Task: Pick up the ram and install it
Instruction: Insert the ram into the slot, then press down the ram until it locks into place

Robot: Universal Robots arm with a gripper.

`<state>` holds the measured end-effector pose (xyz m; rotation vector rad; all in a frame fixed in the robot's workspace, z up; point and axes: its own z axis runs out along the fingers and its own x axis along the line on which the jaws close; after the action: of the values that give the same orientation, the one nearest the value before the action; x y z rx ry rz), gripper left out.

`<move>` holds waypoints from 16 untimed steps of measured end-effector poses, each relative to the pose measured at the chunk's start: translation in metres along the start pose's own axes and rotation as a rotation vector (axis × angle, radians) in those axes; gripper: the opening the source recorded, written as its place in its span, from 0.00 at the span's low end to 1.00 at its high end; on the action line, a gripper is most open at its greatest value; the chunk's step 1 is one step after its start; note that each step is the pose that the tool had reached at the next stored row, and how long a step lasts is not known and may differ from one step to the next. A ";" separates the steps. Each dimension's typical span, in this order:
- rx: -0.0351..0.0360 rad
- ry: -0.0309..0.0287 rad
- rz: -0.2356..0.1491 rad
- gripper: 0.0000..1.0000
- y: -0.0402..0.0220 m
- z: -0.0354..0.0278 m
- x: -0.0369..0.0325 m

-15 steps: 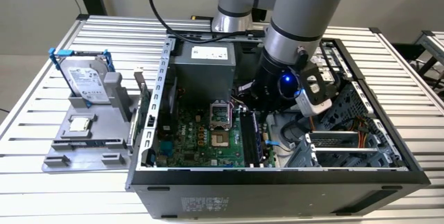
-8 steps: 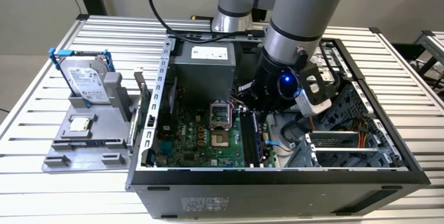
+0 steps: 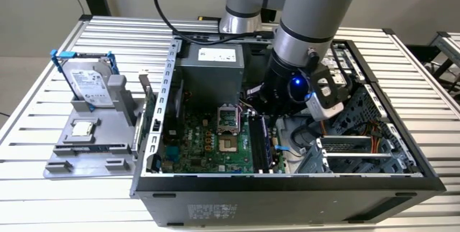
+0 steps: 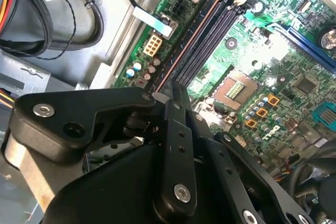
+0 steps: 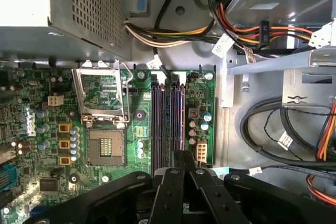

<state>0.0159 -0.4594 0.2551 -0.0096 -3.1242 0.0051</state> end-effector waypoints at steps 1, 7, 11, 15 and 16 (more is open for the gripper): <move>0.0007 0.0000 -0.006 0.00 0.0000 0.0000 0.0000; 0.0079 -0.0003 -0.074 0.00 0.0000 0.0000 0.0000; 0.0116 -0.0006 -0.133 0.00 0.0000 0.0000 0.0000; 0.0163 -0.0008 -0.190 0.00 0.0000 0.0000 0.0000; 0.0177 -0.0008 -0.204 0.00 0.0000 0.0000 0.0000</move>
<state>0.0159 -0.4594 0.2551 0.3095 -3.1092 0.0299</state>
